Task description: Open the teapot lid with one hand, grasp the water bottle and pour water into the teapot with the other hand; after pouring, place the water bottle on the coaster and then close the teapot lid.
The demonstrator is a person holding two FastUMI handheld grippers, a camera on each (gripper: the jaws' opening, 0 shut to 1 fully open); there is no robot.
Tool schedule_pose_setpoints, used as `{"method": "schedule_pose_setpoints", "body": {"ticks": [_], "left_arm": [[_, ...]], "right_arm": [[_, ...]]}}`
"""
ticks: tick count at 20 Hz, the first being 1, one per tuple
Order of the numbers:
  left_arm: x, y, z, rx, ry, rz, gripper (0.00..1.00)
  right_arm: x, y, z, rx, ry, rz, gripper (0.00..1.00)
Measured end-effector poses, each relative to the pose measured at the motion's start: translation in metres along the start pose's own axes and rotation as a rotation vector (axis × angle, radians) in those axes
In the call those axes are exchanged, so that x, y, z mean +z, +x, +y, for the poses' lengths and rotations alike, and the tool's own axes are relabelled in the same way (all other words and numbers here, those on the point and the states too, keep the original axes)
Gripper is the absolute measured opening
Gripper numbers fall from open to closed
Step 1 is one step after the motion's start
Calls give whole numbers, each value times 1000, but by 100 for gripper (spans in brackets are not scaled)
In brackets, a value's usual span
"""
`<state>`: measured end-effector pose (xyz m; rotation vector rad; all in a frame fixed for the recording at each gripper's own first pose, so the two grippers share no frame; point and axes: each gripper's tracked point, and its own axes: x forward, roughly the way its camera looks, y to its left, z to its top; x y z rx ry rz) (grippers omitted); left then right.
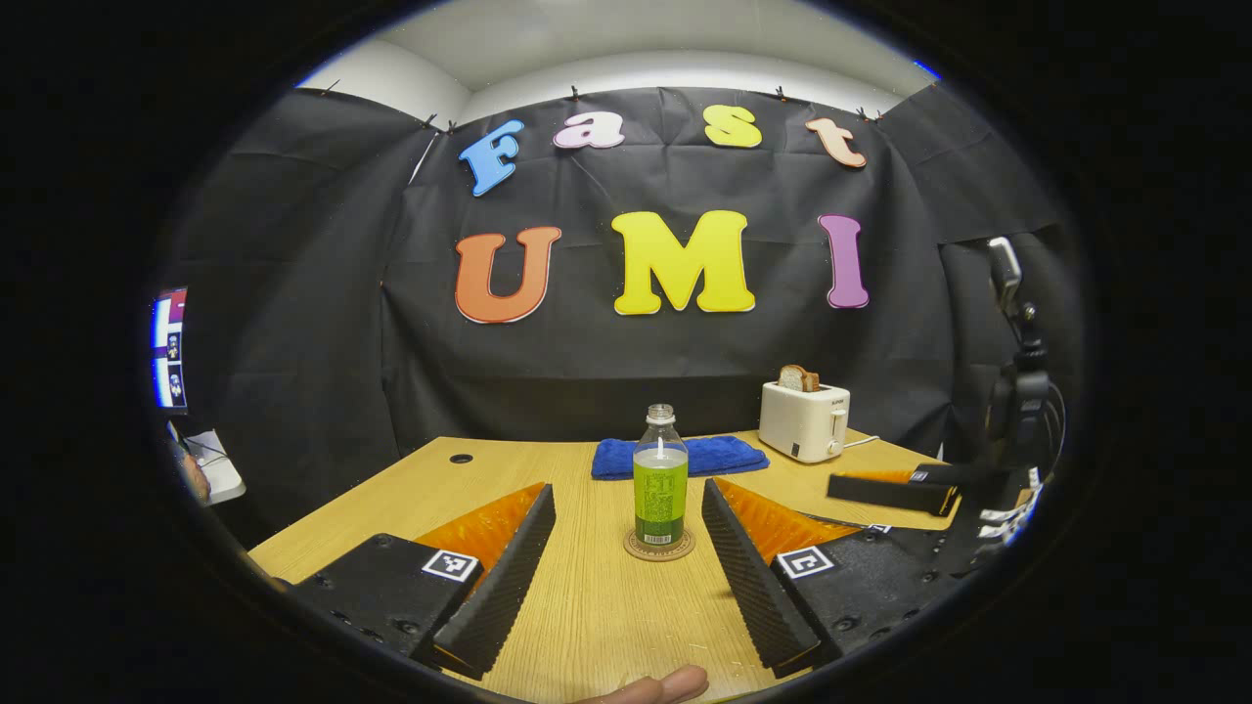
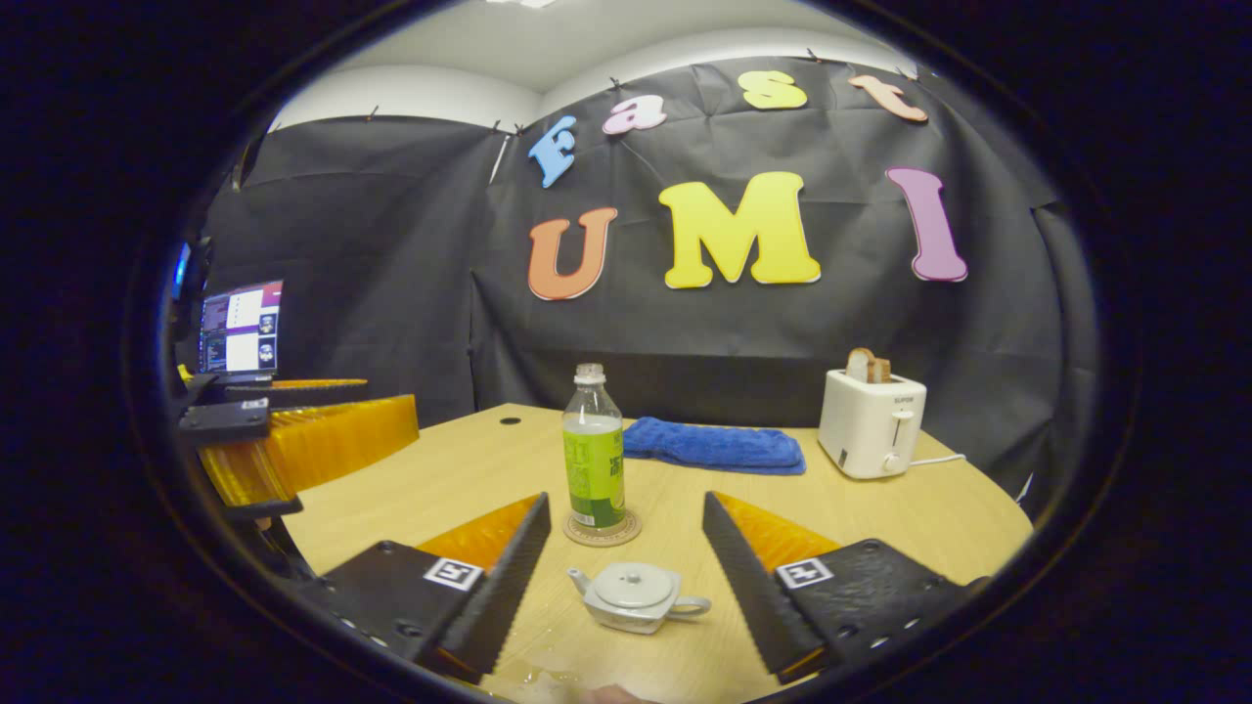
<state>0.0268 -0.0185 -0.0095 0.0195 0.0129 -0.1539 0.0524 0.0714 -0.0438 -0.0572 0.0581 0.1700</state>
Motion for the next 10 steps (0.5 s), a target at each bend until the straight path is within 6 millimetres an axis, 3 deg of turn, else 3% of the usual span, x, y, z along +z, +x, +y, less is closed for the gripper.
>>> {"method": "schedule_pose_setpoints", "body": {"ticks": [1,4,10], "left_arm": [[2,-2,0,13,16,-4,95],[11,-10,-5,23,37,-23,94],[25,-18,-21,35,54,-56,94]], "right_arm": [[7,-8,-3,1,-14,-9,96],[25,-34,-15,-11,-18,-47,96],[58,-92,-72,-164,-62,-105,95]]}}
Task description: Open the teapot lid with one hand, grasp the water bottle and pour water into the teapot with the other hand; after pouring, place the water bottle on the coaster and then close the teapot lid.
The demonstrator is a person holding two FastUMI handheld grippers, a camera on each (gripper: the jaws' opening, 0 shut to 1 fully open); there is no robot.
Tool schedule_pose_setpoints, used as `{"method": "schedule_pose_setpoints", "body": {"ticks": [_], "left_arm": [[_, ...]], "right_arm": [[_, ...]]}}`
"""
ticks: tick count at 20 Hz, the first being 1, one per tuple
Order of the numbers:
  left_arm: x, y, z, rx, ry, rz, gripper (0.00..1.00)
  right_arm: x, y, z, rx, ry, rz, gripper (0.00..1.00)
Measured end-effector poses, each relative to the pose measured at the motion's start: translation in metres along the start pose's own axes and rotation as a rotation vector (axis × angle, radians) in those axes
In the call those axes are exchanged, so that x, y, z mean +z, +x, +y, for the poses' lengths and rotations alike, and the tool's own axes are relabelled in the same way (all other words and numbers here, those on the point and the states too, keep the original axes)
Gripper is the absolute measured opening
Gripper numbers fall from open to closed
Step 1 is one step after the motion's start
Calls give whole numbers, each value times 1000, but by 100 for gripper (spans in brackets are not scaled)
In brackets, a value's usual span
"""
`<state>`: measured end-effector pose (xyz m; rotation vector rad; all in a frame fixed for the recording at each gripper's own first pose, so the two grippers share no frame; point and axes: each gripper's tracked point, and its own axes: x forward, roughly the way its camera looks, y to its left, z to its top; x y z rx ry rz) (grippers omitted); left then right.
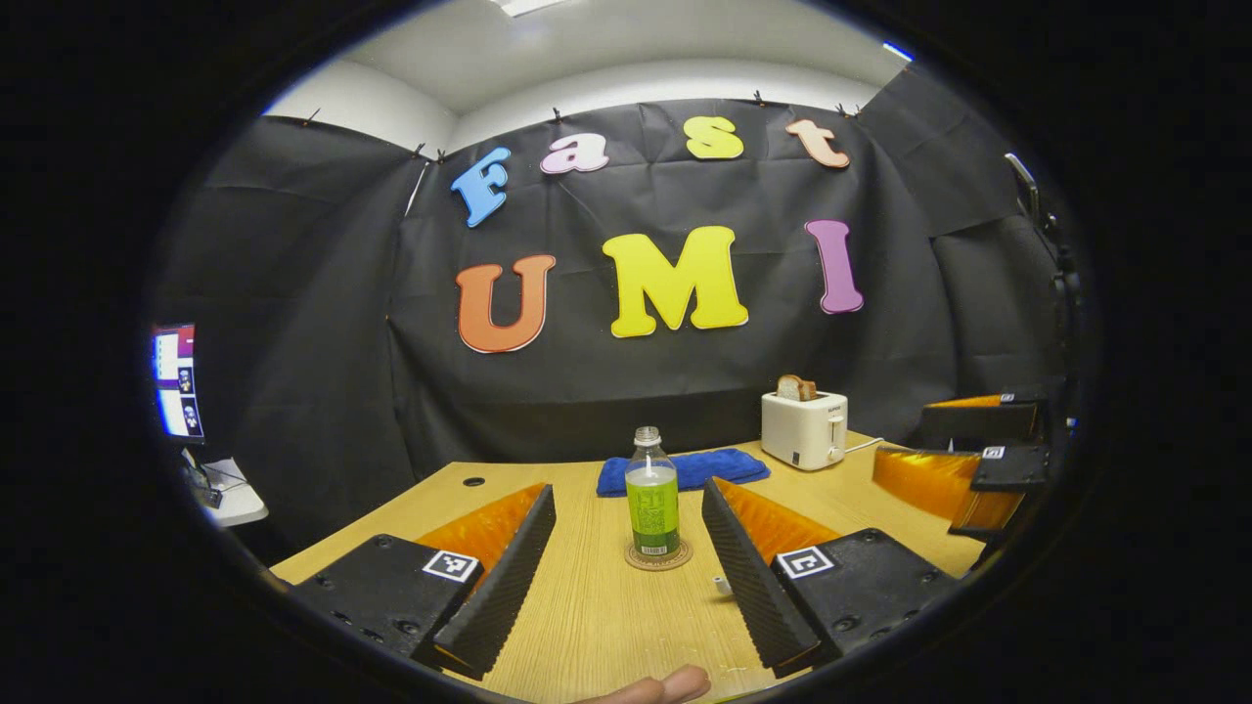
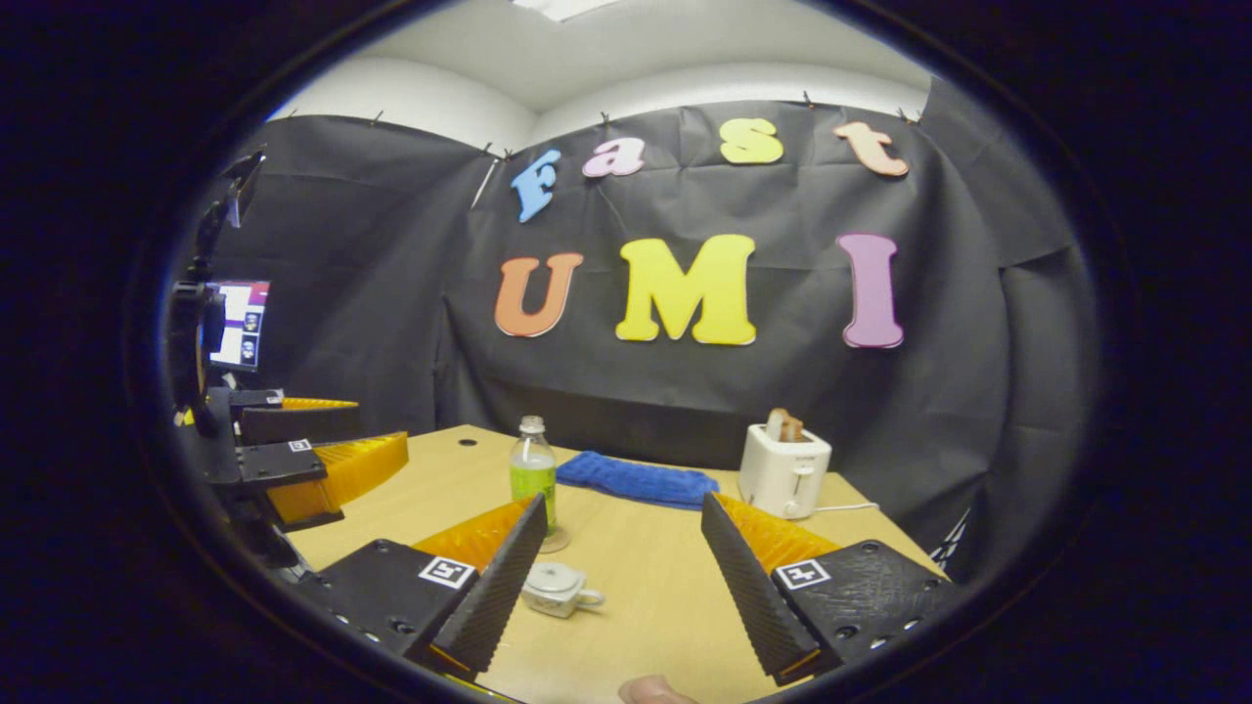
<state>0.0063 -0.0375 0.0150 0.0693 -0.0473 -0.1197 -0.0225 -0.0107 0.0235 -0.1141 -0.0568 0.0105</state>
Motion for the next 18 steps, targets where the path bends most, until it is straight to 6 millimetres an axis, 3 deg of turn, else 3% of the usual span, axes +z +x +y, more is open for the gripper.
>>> {"method": "schedule_pose_setpoints", "body": {"ticks": [2,5,11,18], "left_arm": [[2,-4,-5,6,-14,2,94],[7,-7,-7,14,-10,-7,94],[-1,-13,-10,14,-35,9,94],[-5,-9,-8,13,-43,26,94]], "right_arm": [[3,-11,-15,-33,4,-13,94],[-7,-20,-29,-39,26,-5,95],[-15,-13,-47,-60,25,9,95],[-14,-14,-51,-89,22,9,95]]}}
